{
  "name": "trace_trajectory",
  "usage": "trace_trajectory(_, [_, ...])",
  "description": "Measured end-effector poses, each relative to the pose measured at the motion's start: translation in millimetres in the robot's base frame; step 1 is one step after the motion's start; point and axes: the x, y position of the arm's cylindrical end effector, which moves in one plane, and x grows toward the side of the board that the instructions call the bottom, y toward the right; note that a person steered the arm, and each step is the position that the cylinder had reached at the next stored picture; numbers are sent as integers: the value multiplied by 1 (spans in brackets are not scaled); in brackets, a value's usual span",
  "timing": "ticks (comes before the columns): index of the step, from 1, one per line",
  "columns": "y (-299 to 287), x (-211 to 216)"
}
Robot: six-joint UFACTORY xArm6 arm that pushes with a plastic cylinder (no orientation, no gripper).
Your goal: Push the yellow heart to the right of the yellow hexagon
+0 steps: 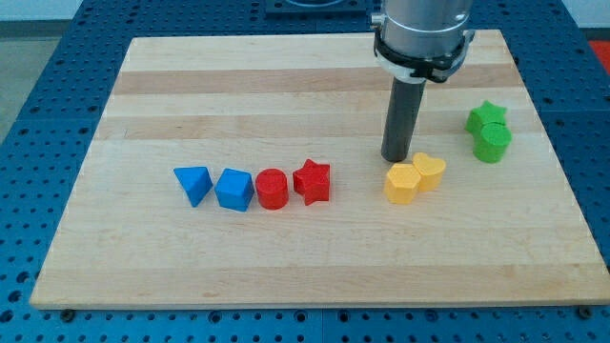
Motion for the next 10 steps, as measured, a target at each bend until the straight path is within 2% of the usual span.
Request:
trace_trajectory(1, [32,5])
trace_trajectory(10, [54,19])
